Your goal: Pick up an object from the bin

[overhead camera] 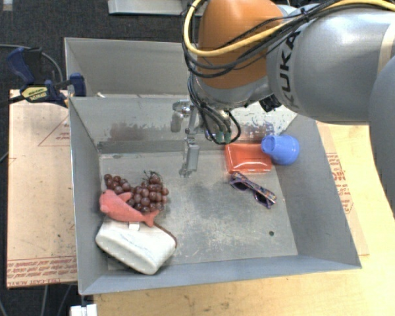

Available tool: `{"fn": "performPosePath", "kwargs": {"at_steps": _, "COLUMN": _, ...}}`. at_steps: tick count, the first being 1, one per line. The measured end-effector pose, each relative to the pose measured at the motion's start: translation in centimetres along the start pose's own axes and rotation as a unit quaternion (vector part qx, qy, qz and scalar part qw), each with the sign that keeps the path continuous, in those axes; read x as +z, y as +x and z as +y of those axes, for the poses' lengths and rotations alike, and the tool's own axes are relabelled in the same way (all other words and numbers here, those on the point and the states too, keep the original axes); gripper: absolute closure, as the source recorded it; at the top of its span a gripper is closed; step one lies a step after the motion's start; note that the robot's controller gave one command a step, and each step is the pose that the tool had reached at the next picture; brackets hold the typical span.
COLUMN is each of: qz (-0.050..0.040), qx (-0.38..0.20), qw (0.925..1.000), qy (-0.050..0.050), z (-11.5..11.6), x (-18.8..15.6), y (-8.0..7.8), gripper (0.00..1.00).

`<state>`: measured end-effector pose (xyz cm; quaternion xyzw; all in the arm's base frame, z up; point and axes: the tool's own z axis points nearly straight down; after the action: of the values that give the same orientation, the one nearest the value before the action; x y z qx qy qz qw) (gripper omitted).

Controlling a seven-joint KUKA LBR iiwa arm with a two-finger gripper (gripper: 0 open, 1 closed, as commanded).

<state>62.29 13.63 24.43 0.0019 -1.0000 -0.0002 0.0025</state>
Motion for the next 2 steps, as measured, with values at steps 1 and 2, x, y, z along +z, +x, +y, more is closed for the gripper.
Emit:
{"fn": "performPosePath", "kwargs": {"at_steps": 1, "qz": -0.0033, "qx": 0.001, "qw": 1.0000, "qy": -0.001, "z": -0.1, "x": -0.5, "y": -0.1, "gripper": 0.00}}
{"fn": "performPosePath", "kwargs": {"at_steps": 2, "qz": -0.0053, "qx": -0.029, "qw": 0.9996, "qy": 0.000, "z": 0.9, "x": 2.9, "y": 2.6, "gripper": 0.00}}
